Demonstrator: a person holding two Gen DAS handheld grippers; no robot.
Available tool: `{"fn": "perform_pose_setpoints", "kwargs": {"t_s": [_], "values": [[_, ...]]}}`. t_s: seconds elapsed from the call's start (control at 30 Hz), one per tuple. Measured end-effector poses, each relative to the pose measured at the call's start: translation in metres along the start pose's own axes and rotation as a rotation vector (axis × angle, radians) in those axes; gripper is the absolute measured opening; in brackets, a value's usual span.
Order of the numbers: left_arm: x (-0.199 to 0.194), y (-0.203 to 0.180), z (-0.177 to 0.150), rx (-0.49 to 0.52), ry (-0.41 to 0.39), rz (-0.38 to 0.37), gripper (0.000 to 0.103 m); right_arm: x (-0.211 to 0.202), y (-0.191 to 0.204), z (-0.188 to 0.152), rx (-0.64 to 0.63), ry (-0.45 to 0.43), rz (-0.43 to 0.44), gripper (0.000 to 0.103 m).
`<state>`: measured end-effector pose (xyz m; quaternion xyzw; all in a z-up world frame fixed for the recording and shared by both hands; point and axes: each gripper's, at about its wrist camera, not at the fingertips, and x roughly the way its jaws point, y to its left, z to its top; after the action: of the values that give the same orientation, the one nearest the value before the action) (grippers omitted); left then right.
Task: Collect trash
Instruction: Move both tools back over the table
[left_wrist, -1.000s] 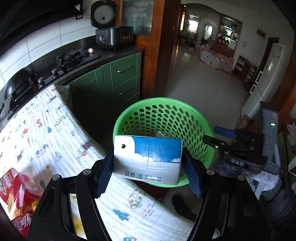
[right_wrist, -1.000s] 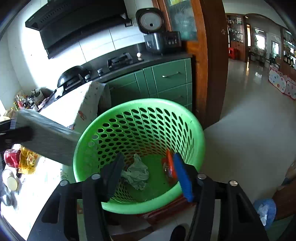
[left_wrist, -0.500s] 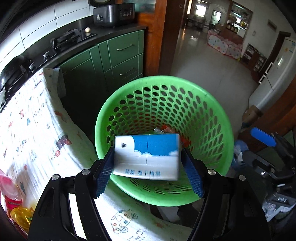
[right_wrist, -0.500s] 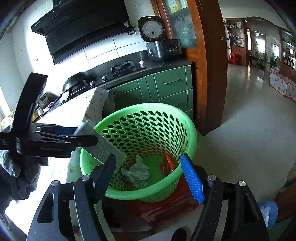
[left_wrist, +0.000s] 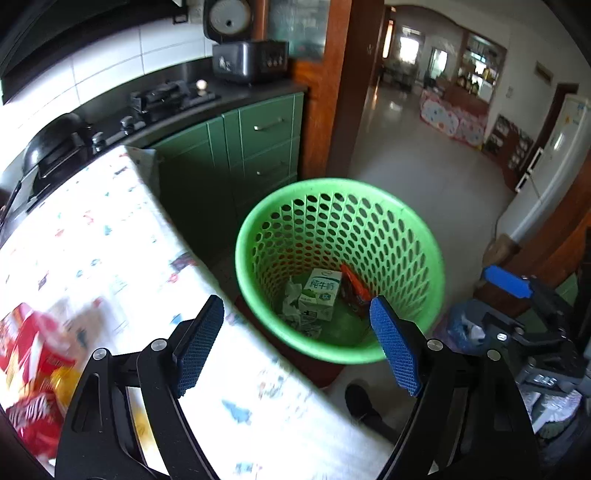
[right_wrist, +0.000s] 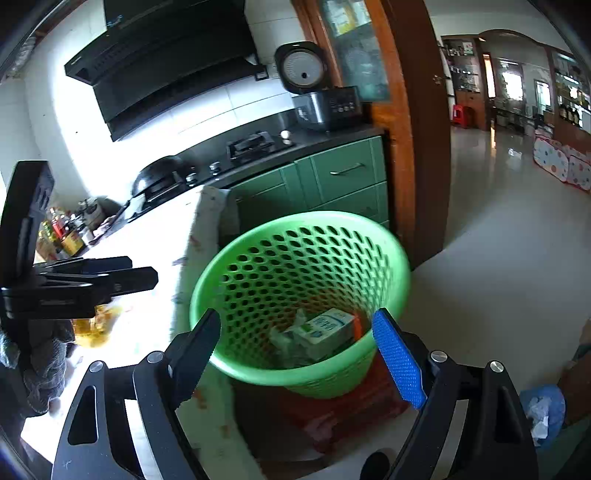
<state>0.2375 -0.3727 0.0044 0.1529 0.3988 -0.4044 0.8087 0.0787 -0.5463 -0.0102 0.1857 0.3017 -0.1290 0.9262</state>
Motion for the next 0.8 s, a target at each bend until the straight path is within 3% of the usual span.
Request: {"fn": "perform_pose_setpoints", "kwargs": {"t_s": [0.13, 0.4, 0.8], "values": [[-0.04, 0.014, -0.021, -0.034, -0.054, -0.006, 0.081, -0.012, 0.031, -0.004, -0.047, -0.001, 0.036, 0.086], [-0.107, 0.05, -0.077, -0.097, -0.125, 0.081, 0.082, -0.021, 0.091, -0.016, -0.106, 0.007, 0.134, 0.091], [-0.193, 0.132, -0.167, -0.273, -0.18, 0.313, 0.085, -0.006, 0.18, -0.035, -0.221, 0.08, 0.277, 0.092]]}}
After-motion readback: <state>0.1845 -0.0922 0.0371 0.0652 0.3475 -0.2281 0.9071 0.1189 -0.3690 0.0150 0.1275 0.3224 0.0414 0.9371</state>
